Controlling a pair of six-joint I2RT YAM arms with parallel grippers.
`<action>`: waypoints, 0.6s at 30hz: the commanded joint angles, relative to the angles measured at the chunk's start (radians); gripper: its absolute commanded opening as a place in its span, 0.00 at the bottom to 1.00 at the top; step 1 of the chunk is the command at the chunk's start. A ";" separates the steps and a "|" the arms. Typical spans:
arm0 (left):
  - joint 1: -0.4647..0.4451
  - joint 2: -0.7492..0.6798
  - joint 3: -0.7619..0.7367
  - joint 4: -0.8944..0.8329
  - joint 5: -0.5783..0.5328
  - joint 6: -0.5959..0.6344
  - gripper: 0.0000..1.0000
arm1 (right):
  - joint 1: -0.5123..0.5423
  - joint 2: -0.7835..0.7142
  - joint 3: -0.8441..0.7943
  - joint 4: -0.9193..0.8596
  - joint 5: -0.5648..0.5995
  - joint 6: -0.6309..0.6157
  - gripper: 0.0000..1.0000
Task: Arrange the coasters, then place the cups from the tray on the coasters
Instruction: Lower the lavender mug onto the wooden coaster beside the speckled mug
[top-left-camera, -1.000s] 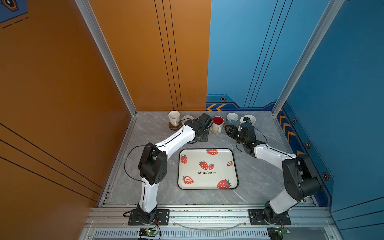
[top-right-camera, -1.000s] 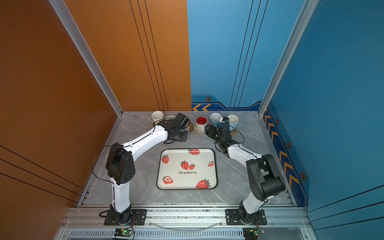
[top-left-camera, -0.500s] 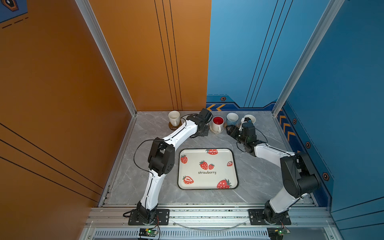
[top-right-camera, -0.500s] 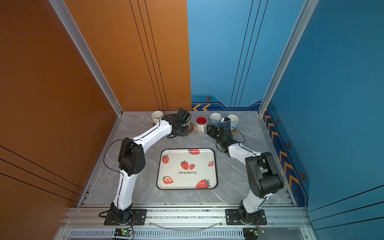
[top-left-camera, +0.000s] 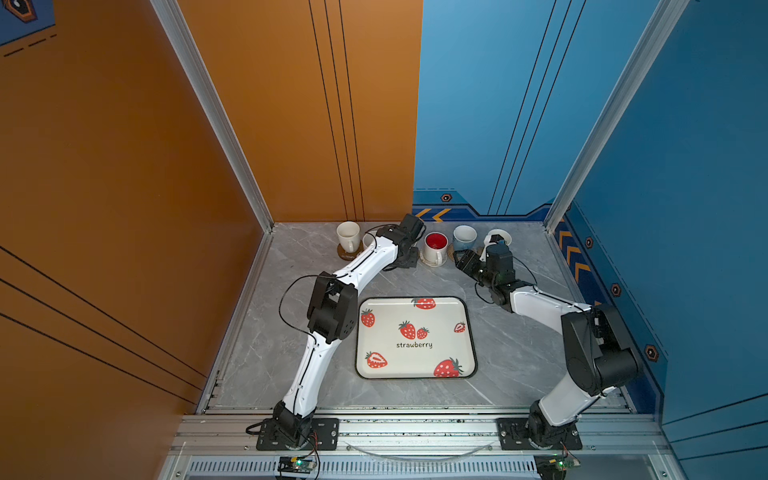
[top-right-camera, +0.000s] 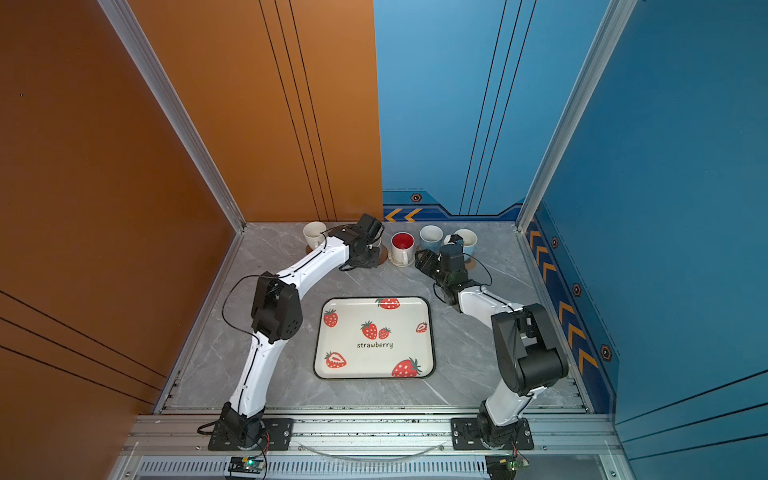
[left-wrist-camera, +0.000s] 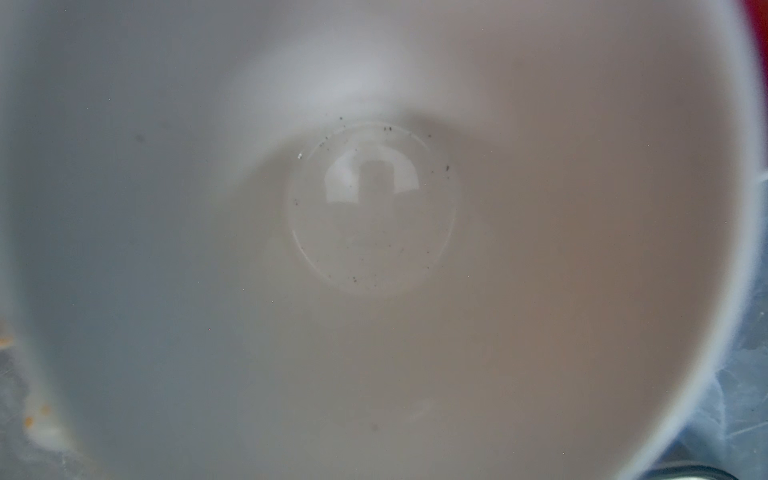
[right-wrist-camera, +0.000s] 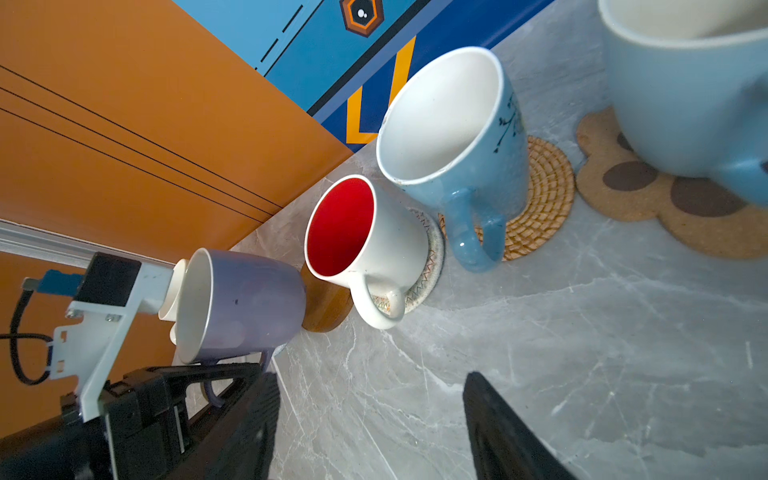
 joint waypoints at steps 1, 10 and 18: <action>0.009 0.020 0.069 0.024 0.014 0.012 0.00 | -0.009 0.005 -0.013 0.008 -0.015 0.007 0.69; 0.010 0.058 0.097 0.021 0.020 0.004 0.00 | -0.014 0.013 -0.013 0.013 -0.028 0.011 0.69; 0.015 0.071 0.109 0.022 0.002 0.003 0.00 | -0.019 0.017 -0.012 0.015 -0.034 0.012 0.69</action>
